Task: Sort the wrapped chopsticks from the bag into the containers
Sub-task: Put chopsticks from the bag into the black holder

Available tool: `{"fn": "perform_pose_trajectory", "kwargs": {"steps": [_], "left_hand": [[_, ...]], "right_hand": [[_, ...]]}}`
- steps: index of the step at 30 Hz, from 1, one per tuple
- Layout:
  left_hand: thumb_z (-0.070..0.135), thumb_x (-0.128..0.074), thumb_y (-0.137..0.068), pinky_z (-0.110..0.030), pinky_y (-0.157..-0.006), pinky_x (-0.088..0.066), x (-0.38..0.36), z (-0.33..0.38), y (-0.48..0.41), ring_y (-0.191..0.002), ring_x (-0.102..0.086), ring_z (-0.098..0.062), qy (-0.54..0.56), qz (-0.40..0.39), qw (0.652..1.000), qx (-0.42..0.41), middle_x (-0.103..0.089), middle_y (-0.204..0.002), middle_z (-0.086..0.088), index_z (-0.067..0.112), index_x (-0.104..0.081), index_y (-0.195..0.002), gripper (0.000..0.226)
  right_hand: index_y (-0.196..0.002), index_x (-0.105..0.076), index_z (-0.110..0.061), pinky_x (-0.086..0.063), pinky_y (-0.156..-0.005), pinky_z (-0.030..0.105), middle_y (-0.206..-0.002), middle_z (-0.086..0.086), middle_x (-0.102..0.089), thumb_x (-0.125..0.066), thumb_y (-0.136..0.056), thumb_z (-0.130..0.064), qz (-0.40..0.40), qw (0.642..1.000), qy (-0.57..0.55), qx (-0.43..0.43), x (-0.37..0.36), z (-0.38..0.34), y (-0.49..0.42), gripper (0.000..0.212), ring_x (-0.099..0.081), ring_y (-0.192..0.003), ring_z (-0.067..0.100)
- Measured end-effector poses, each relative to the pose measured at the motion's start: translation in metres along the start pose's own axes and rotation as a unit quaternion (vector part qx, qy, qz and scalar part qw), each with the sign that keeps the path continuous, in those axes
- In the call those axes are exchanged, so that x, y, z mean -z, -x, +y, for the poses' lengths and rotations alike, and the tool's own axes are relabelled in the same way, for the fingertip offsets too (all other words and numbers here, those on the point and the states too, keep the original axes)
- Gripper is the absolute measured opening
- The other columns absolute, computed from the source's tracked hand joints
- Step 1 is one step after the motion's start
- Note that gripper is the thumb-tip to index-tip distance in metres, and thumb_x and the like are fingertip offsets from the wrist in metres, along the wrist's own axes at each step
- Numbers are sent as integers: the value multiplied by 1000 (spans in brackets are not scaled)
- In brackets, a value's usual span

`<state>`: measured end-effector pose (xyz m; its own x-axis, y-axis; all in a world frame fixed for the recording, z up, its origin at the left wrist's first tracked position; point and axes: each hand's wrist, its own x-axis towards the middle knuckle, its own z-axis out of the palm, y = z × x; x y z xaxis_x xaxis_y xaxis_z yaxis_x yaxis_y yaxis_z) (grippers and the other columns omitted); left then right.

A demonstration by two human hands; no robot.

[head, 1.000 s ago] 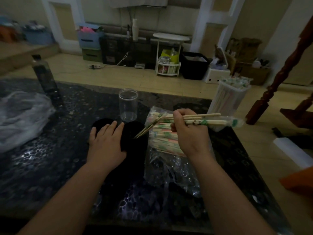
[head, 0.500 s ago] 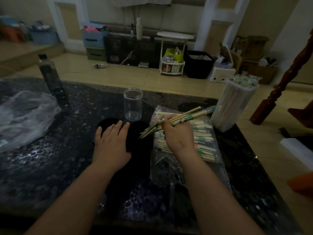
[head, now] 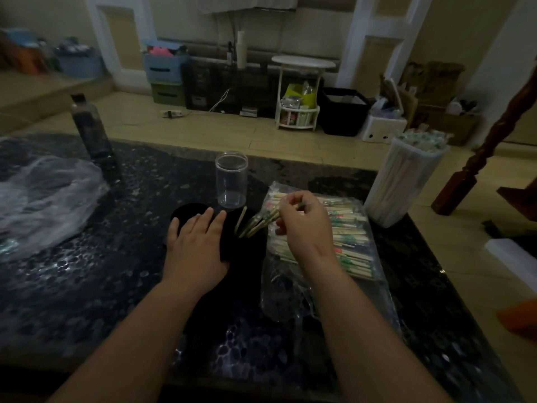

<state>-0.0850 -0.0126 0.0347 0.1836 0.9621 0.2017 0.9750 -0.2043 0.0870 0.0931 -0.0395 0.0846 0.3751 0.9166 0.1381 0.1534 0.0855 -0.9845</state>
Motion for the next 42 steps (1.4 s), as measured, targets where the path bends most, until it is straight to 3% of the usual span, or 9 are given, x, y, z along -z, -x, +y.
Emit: {"fn": "perform_pose_trajectory", "kwargs": {"steps": [4, 7, 11, 14, 18, 27, 33, 36, 42], "left_hand": [[52, -60, -82, -46, -120, 2, -1, 0, 0, -148, -15, -15, -4, 6, 1000, 0, -13, -163, 6, 33, -10, -155, 90], [52, -60, -81, -46, -120, 2, -1, -1, 0, -148, -15, -15, -7, 2, 1000, 0, -12, -163, 6, 33, -10, -155, 91], [51, -61, -80, -46, -120, 3, 0, 0, -1, -148, -13, -15, -8, -1, 1000, 5, -11, -163, 5, 33, -9, -155, 93], [51, -62, -80, -46, -119, 2, -1, 2, -2, -148, -15, -16, -4, 4, 1000, 7, -14, -163, 5, 33, -11, -155, 92], [51, -65, -79, -47, -120, 2, -2, 2, -2, -148, -16, -18, 2, 10, 1000, 7, -17, -162, 4, 31, -15, -155, 93], [52, -65, -80, -47, -120, 2, -1, 3, -2, -149, -11, -17, -10, 0, 1000, 11, -13, -163, 5, 31, -11, -155, 95], [52, -65, -80, -48, -120, 2, 0, 4, -1, -149, -12, -18, -8, -2, 1000, 14, -14, -163, 3, 30, -12, -155, 94], [52, -65, -80, -48, -120, 1, 0, 4, 0, -149, -12, -18, -11, 0, 1000, 12, -15, -163, 3, 30, -13, -155, 94], [53, -63, -81, -48, -120, 2, 0, 4, -1, -149, -10, -18, -13, -8, 1000, 12, -11, -163, 4, 31, -9, -155, 95]], "right_hand": [[-90, -66, -24, -59, -75, 50, -82, 0, -65, -70, -88, -11, 1, 1000, 24, 16, -3, 4, 0, 13, -68, -81, 25], [-109, -62, -18, -60, -78, 39, -90, -4, -63, -77, -79, -3, 0, 1000, 7, -16, 6, 7, -2, 36, -67, -88, 21], [-91, -61, -22, -59, -76, 43, -84, -1, -63, -75, -81, -5, -24, 999, 36, -33, 21, 13, 0, 24, -64, -80, 20], [-89, -62, -19, -56, -62, 29, -82, 4, -64, -66, -90, -6, -20, 999, 33, -36, 36, 14, 2, 14, -63, -71, 17], [-85, -63, -9, -52, -57, 30, -78, 8, -65, -59, -93, -6, -28, 993, 89, -71, 55, 15, 2, 9, -60, -65, 16], [-77, -56, -9, -42, -42, 22, -62, 6, -69, -47, -92, -12, -199, 945, 226, -128, 66, 10, 17, 18, -55, -45, 16], [-78, -64, -4, -60, -71, 41, -85, 15, -73, -53, -90, -13, -275, 903, 300, -136, 64, 23, 24, 18, -72, -78, 32], [-98, -76, -12, -54, -87, 36, -104, 10, -73, -55, -89, -17, -295, 855, 418, -87, 63, 24, 22, 23, -66, -97, 26], [-146, -37, -10, -38, -109, 32, -152, 16, -37, -53, -96, -20, -299, 796, 504, -154, 54, 64, 19, 54, -42, -135, 32]]}}
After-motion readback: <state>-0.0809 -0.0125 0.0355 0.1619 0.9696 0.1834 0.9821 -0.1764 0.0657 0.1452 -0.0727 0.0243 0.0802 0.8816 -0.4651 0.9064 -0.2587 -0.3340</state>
